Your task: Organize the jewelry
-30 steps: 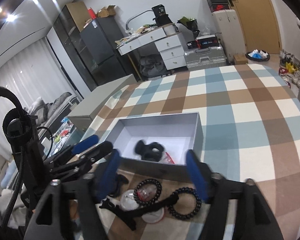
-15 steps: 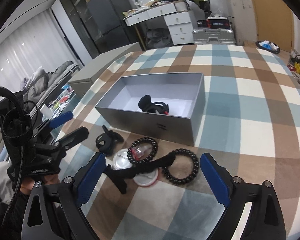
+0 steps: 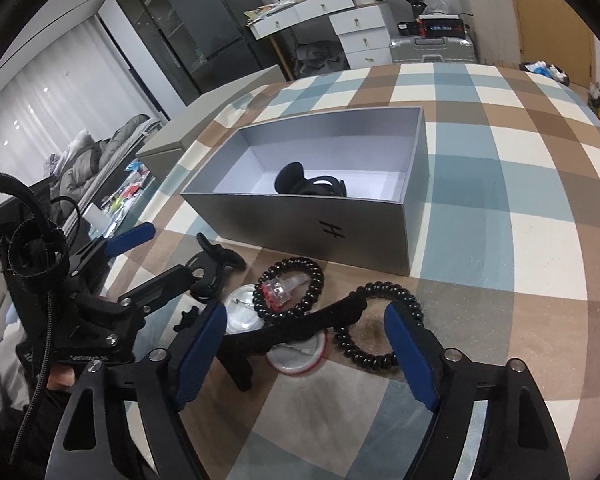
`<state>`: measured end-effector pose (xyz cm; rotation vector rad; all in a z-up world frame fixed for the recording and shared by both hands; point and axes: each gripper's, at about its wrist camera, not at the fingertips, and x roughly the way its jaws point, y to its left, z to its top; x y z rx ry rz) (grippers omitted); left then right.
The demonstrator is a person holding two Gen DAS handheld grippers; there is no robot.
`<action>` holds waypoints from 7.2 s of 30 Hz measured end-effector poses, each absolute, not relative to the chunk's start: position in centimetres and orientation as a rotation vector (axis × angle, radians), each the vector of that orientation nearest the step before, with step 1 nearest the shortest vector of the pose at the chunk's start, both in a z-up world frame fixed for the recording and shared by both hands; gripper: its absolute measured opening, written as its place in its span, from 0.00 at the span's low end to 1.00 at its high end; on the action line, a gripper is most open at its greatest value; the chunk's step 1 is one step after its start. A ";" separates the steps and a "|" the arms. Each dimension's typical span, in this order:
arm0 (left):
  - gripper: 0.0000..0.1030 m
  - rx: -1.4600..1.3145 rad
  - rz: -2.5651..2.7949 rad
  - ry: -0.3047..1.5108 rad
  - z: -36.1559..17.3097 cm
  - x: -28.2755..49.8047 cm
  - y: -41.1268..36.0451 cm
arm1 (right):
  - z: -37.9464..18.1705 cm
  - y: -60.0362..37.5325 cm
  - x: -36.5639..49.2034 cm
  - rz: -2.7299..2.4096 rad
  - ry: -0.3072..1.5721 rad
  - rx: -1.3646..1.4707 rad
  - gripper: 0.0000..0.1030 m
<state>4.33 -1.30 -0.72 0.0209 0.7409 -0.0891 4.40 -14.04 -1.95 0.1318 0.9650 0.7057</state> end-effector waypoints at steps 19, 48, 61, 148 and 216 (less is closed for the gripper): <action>0.99 -0.009 -0.079 0.764 -0.9 4.5 -0.6 | -2.3 -14.9 4.9 0.713 0.951 0.211 0.21; 0.51 -0.009 -0.251 0.856 -2.0 4.8 -2.2 | 1.1 -16.8 4.1 0.761 0.774 0.314 0.13; 0.41 0.010 -0.314 0.777 -0.7 3.8 -3.0 | 1.6 -17.1 3.8 0.763 0.734 0.331 0.13; 0.99 -0.117 -0.144 0.628 2.5 6.0 -2.6 | 3.4 -18.0 4.9 0.545 0.715 0.304 1.00; 0.99 -0.008 -0.214 0.851 -1.8 5.8 -1.3 | -3.0 -13.1 4.2 0.523 0.959 -0.233 0.56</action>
